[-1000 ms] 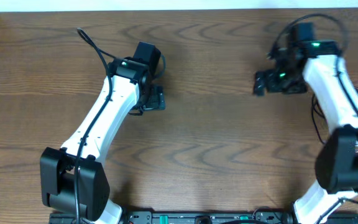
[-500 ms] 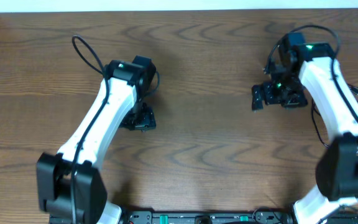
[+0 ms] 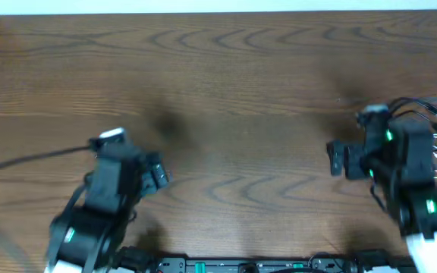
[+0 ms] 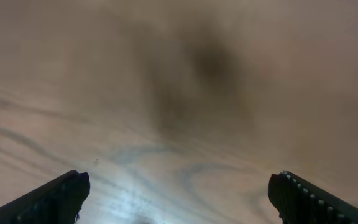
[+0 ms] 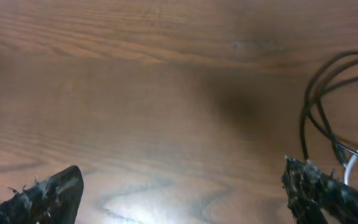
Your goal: Untangle cables
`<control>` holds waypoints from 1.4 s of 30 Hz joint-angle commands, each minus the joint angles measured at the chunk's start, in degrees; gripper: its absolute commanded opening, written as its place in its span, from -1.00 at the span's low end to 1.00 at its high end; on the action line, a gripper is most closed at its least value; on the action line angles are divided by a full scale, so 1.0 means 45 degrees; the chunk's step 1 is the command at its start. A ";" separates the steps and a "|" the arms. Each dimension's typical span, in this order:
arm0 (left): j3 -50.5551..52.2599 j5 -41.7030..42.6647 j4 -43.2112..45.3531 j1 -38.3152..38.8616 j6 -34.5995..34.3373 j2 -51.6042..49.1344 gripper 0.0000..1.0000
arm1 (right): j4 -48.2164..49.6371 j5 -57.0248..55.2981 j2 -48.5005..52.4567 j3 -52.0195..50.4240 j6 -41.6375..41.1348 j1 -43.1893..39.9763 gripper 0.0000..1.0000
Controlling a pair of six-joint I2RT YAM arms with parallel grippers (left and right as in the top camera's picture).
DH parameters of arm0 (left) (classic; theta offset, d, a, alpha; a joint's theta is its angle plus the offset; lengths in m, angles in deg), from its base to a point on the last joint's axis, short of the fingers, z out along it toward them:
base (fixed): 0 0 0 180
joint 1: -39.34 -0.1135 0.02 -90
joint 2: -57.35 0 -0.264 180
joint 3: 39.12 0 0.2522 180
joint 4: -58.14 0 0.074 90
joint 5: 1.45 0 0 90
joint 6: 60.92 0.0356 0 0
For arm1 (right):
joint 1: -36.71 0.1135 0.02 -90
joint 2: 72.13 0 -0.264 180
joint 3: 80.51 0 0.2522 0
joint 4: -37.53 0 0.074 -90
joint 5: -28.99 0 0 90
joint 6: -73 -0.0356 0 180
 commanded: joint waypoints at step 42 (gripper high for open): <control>0.0068 -0.0340 -0.0019 -0.0029 -0.0165 0.2492 0.94 | -0.2409 -0.1282 -0.4775 -0.2589 -0.0126 -0.0160 0.99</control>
